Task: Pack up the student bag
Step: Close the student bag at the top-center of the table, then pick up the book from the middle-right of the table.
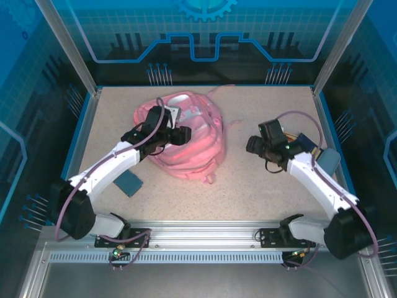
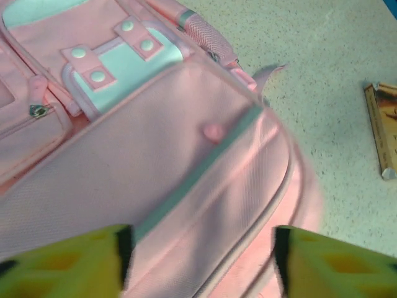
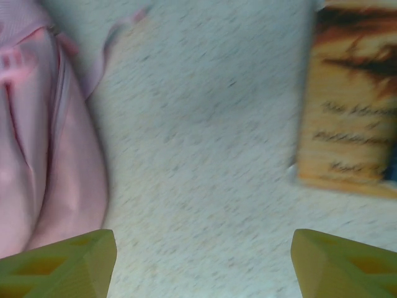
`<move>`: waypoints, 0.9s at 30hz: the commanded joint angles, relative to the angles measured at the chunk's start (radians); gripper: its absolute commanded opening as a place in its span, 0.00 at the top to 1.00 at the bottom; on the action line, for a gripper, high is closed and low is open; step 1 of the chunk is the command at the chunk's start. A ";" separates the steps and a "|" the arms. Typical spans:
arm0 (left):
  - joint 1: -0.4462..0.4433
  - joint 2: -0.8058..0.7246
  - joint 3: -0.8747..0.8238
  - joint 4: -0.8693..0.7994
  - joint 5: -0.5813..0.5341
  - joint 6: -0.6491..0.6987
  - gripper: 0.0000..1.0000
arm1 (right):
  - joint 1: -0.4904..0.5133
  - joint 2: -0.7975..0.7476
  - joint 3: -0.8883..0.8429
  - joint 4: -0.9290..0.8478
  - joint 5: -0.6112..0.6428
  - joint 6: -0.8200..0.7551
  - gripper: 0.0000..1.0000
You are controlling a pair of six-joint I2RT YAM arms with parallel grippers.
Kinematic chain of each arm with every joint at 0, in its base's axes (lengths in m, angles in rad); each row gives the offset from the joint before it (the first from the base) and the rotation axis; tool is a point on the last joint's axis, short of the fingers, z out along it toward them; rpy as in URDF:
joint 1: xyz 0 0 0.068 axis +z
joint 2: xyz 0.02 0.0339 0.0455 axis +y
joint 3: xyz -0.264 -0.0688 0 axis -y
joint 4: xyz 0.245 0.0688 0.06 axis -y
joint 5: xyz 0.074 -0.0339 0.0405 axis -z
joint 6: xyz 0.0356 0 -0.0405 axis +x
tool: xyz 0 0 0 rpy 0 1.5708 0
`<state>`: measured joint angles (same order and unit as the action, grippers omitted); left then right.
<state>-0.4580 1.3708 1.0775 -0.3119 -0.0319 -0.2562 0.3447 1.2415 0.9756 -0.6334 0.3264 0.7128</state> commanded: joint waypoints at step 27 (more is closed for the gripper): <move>0.016 -0.277 -0.250 -0.032 -0.015 -0.219 0.01 | -0.142 0.690 0.296 -0.407 0.502 -0.052 0.41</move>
<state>-0.4522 1.1202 0.8433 -0.3355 -0.0307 -0.4519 0.2268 1.9079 1.2522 -1.0004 0.8261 0.6617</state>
